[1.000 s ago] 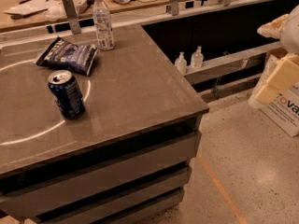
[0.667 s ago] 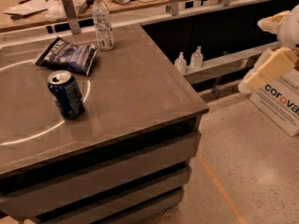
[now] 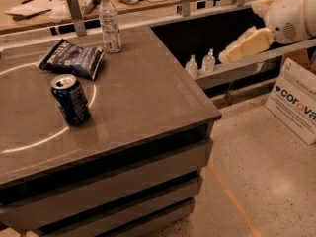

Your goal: Move blue plastic bottle near pepsi can

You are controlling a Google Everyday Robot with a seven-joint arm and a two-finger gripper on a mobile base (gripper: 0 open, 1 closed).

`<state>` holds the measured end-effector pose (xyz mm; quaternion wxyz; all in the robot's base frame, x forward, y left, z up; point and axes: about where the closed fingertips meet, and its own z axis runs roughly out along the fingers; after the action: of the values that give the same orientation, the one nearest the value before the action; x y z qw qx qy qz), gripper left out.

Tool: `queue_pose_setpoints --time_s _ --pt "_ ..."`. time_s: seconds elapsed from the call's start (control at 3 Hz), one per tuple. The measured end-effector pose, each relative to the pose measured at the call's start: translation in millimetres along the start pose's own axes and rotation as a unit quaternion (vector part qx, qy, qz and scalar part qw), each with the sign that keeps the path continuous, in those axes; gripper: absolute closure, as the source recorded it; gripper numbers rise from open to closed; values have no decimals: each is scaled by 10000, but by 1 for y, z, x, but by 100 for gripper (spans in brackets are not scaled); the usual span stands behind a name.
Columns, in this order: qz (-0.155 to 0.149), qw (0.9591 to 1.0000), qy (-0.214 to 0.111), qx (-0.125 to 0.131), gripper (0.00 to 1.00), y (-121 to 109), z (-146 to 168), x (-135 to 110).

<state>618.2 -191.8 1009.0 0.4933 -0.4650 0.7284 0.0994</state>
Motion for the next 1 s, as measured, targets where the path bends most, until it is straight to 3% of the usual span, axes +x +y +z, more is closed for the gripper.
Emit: queue_pose_setpoints --time_s 0.33,1.0 --pt "123 9996 -257 -9 0 -24 54 -31" --pt "162 9989 -430 89 0 -30 80 -30"
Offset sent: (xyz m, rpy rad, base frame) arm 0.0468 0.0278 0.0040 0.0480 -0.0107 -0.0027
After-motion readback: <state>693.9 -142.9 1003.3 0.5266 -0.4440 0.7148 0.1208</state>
